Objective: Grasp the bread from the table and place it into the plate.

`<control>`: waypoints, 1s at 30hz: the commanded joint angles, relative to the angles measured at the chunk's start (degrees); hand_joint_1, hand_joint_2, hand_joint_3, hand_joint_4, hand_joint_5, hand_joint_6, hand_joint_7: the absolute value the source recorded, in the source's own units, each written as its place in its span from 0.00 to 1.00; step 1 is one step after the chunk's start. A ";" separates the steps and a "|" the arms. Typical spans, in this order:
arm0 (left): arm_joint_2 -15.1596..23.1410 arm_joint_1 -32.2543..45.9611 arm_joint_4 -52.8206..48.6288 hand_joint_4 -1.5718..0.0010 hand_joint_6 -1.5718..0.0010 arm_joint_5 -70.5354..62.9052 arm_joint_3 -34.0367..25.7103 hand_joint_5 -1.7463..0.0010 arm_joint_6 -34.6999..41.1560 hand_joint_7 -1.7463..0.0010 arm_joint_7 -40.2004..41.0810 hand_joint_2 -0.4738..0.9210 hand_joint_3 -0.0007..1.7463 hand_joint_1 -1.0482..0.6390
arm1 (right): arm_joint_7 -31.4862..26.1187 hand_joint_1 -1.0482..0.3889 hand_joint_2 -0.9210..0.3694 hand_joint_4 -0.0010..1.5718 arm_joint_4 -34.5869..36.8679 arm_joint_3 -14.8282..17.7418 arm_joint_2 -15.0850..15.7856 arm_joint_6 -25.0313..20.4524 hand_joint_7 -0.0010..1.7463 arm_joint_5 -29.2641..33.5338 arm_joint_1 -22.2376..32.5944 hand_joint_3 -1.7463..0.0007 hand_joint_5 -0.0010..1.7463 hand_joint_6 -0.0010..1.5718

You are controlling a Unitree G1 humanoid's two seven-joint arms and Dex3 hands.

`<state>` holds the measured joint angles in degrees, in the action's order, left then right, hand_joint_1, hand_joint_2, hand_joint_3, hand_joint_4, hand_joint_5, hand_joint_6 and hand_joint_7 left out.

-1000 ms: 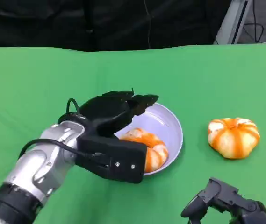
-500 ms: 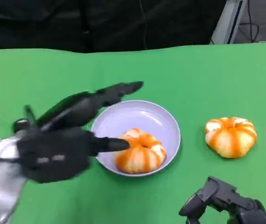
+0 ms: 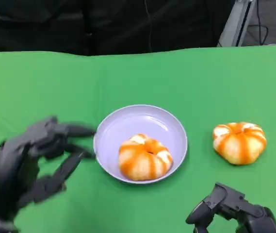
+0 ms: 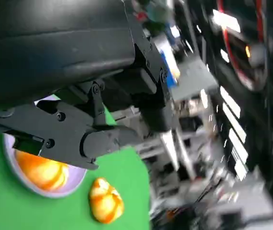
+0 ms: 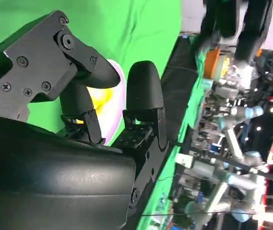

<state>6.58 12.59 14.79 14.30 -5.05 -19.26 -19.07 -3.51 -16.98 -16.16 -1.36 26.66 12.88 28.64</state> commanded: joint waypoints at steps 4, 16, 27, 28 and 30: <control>-1.79 6.60 1.30 0.50 0.57 -0.07 -0.83 0.03 -1.31 0.12 1.72 0.83 0.58 0.66 | 0.37 0.66 0.44 0.44 -0.87 0.96 1.05 0.33 0.76 -1.52 0.34 0.27 0.92 0.48; -2.76 10.75 -1.95 0.49 0.58 -4.06 -0.13 0.00 -5.59 0.04 2.40 0.86 0.39 0.58 | 1.11 0.65 0.43 0.44 -0.79 2.89 2.42 2.59 0.75 -3.01 1.32 0.28 0.90 0.49; -1.71 9.88 -3.29 0.48 0.58 -3.81 0.26 0.00 -6.64 0.04 1.67 0.78 0.42 0.56 | 1.30 0.64 0.40 0.44 -0.59 2.69 1.98 2.39 0.74 -2.69 1.35 0.32 0.90 0.49; -1.70 9.79 -3.45 0.48 0.58 -3.81 0.30 0.00 -6.77 0.04 1.67 0.78 0.42 0.56 | 1.31 0.64 0.40 0.44 -0.50 2.68 1.96 2.43 0.74 -2.75 1.31 0.32 0.90 0.49; -1.67 9.65 -3.64 0.48 0.58 -3.64 0.36 0.00 -6.82 0.04 1.65 0.78 0.43 0.57 | 1.37 0.64 0.40 0.44 -0.46 2.61 1.93 2.30 0.74 -2.89 1.25 0.32 0.90 0.49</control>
<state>4.13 22.71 11.79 10.13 -4.72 -25.22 -16.95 -2.16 -17.28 -13.67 0.34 28.71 10.64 29.88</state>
